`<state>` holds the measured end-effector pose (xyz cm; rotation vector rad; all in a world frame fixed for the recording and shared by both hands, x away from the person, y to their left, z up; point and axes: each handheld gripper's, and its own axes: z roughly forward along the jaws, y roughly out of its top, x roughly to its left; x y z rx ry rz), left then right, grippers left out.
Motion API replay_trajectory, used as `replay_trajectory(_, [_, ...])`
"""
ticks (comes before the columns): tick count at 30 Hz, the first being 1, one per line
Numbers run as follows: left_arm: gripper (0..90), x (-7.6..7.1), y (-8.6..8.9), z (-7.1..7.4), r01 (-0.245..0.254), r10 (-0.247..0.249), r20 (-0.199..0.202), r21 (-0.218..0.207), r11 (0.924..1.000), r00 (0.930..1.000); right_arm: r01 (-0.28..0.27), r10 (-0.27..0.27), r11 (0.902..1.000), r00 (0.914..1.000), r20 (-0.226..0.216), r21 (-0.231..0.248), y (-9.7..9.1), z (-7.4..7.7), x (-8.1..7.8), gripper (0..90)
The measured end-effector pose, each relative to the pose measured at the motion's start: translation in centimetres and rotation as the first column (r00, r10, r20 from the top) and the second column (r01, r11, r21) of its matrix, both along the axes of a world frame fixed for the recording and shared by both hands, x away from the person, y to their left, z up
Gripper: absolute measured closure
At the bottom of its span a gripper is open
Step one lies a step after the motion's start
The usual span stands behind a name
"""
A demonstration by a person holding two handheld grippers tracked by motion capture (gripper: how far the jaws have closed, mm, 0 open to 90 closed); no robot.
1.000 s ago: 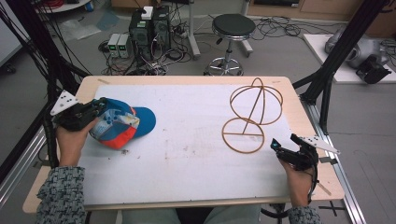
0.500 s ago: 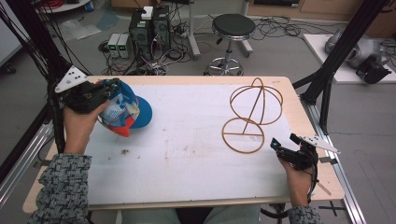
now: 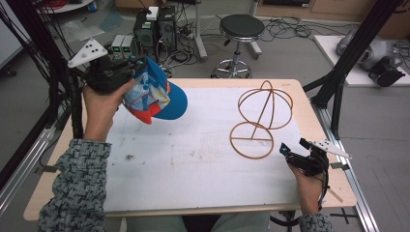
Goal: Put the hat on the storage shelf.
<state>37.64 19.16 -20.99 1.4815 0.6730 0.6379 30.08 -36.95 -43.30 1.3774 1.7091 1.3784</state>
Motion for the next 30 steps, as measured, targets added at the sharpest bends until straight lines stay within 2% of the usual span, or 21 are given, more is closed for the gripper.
replay_trajectory(4, [88.2,0.9,-1.5,0.9,0.043,-0.043,0.005,-0.045,0.9981,0.9991,-0.003,0.003,1.0,1.0,0.0,0.001,0.0,0.0,0.0,10.6])
replay_trajectory(8, [88.2,1.7,-3.1,2.0,0.072,-0.071,0.016,-0.063,0.9954,0.9973,-0.007,0.007,1.0,1.0,-0.004,-0.003,0.1,-0.1,0.0,10.6])
replay_trajectory(16, [88.2,2.6,-7.0,4.5,0.13,-0.127,0.048,-0.062,0.9896,0.9908,-0.022,0.022,0.9996,0.9996,-0.018,-0.019,0.1,-0.2,0.0,10.6])
replay_trajectory(17, [88.2,2.7,-7.7,5.0,0.135,-0.133,0.056,-0.05,0.9896,0.9896,-0.026,0.025,0.9994,0.9994,-0.024,-0.025,0.0,-0.3,0.0,10.5])
replay_trajectory(23, [88.2,2.8,-10.6,7.5,0.184,-0.177,0.109,-0.049,0.9818,0.9781,-0.041,0.04,0.9982,0.9989,-0.024,-0.043,0.2,-0.3,-0.1,10.6])
replay_trajectory(30, [88.2,2.9,-14.0,9.8,0.24,-0.231,0.139,-0.058,0.9689,0.963,-0.05,0.049,0.9977,0.9984,-0.027,-0.045,0.3,-0.3,0.0,10.6])
